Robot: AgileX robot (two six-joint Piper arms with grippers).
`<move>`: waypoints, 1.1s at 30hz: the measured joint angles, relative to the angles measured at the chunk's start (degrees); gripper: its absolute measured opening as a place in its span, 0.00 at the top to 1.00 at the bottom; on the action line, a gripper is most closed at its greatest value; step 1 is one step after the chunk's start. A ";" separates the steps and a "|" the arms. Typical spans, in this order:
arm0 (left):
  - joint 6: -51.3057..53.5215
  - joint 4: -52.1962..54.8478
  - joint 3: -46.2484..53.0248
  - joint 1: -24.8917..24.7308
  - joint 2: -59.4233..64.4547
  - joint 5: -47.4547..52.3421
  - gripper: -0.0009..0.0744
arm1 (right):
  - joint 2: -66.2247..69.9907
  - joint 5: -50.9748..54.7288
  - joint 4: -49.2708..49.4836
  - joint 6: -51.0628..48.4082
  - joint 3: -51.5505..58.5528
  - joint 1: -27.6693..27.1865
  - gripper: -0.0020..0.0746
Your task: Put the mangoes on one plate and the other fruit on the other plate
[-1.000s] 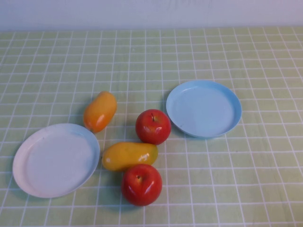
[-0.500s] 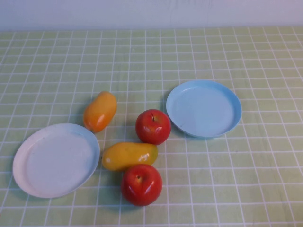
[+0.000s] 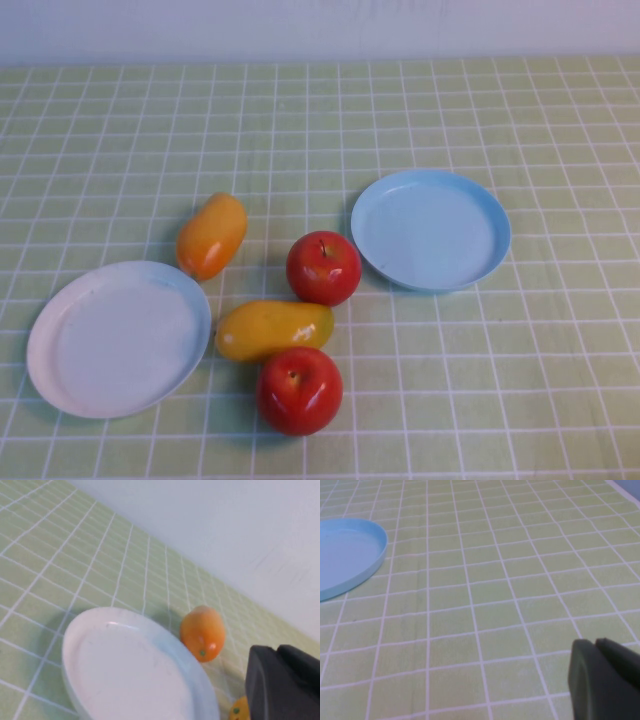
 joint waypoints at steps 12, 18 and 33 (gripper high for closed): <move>0.74 -4.15 -5.09 0.00 3.33 0.38 0.99 | 0.00 0.00 0.00 0.00 0.00 0.00 0.99; 7.97 -3.17 -16.38 0.00 18.40 12.55 0.99 | 0.00 0.00 0.00 0.00 0.00 0.00 1.00; 33.87 0.69 -43.42 -5.56 59.10 36.26 0.99 | 0.00 0.00 0.00 0.00 0.00 0.00 0.99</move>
